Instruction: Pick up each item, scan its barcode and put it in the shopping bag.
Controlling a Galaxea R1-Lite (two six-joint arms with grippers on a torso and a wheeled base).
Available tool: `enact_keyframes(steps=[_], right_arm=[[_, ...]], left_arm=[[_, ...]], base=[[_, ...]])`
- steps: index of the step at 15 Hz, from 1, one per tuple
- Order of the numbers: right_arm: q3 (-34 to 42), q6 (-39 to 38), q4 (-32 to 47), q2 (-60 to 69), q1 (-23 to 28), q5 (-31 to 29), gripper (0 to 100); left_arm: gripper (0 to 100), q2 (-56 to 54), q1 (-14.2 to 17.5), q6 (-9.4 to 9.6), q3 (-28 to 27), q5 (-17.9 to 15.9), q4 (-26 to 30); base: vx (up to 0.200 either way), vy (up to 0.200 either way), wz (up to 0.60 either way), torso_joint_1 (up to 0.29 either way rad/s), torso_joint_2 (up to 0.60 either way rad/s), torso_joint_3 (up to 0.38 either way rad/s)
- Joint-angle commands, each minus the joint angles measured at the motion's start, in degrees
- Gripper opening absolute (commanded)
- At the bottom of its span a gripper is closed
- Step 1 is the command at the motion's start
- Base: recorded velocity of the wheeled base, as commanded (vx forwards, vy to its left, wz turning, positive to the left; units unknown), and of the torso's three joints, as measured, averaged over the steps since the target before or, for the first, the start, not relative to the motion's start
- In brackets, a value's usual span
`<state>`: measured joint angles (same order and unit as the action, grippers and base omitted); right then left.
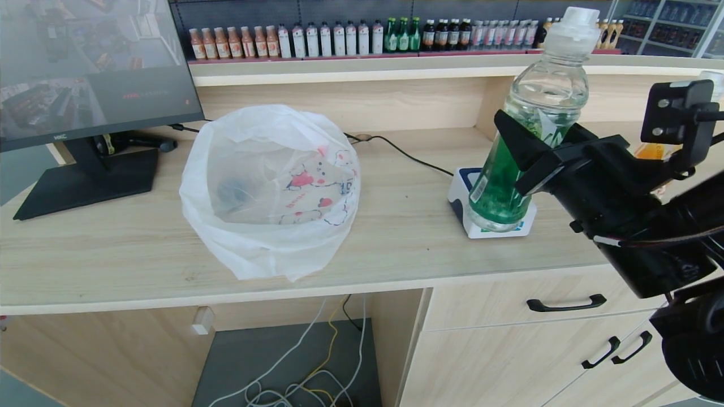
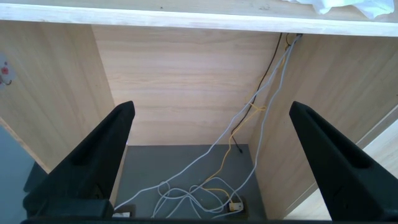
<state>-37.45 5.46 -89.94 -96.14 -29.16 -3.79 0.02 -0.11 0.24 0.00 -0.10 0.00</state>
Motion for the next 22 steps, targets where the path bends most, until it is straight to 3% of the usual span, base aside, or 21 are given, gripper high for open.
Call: enact_keyframes(steps=[1, 4, 13, 22], right_arm=[[0.1, 0.0, -0.1, -0.2, -0.5, -0.5, 0], [-1.2, -1.4, -0.1, -0.3, -0.4, -4.5, 0], [-3.2, -3.6, -0.1, 0.3, 2.0, -4.3, 0], [-3.6, -3.7, -0.1, 2.7, 2.0, -4.3, 0]], left_arm=[[100, 0.0, 0.0, 0.02, 0.0, 0.0, 0.0], [100, 0.0, 0.0, 0.02, 0.0, 0.0, 0.0], [100, 0.0, 0.0, 0.46, 0.0, 0.0, 0.0], [100, 0.0, 0.0, 0.02, 0.0, 0.0, 0.0]], base=[[0.0, 0.0, 0.0, 0.0, 0.0, 0.0], [0.0, 0.0, 0.0, 0.0, 0.0, 0.0], [0.0, 0.0, 0.0, 0.0, 0.0, 0.0], [0.0, 0.2, 0.0, 0.002, 0.01, 0.003]])
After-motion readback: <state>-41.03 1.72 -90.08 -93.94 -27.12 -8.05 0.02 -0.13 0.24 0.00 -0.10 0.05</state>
